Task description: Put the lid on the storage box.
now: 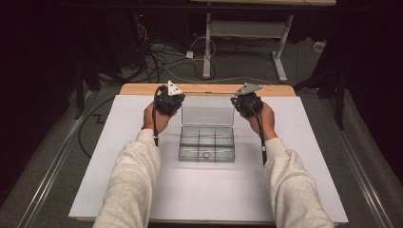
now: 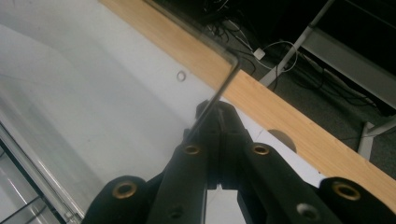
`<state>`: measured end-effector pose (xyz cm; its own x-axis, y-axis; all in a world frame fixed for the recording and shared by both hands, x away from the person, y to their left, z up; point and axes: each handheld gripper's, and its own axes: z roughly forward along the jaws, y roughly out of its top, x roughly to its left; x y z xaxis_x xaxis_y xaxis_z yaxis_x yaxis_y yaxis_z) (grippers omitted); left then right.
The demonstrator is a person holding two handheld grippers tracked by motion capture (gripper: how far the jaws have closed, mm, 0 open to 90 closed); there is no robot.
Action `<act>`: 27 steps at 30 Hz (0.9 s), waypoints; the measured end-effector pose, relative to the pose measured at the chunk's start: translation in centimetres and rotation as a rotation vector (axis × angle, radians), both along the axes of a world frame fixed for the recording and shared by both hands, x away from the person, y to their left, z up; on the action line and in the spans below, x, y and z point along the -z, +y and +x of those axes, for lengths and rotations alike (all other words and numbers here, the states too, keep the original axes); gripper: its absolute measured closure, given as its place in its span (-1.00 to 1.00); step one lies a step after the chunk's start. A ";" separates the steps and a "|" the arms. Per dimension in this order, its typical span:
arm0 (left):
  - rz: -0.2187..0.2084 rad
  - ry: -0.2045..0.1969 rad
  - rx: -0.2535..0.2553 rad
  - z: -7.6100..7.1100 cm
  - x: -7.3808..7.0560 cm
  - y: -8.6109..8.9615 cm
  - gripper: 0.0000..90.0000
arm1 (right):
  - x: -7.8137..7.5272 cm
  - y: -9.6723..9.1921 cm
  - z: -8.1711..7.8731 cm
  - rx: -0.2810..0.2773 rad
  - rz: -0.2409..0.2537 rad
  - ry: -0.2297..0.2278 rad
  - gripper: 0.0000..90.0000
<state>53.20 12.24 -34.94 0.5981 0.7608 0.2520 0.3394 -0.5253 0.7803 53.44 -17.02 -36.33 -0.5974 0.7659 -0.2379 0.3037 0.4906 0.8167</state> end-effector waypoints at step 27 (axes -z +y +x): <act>0.002 -0.037 0.027 -1.7 -1.6 0.3 0.94 | -1.3 -0.2 -1.7 0.000 0.032 -0.040 1.00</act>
<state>51.52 12.51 -33.39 0.6089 0.7438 0.2758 0.2963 -0.5357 0.7907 51.73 -17.23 -35.02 -0.5879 0.7734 -0.2372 0.2706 0.4644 0.8433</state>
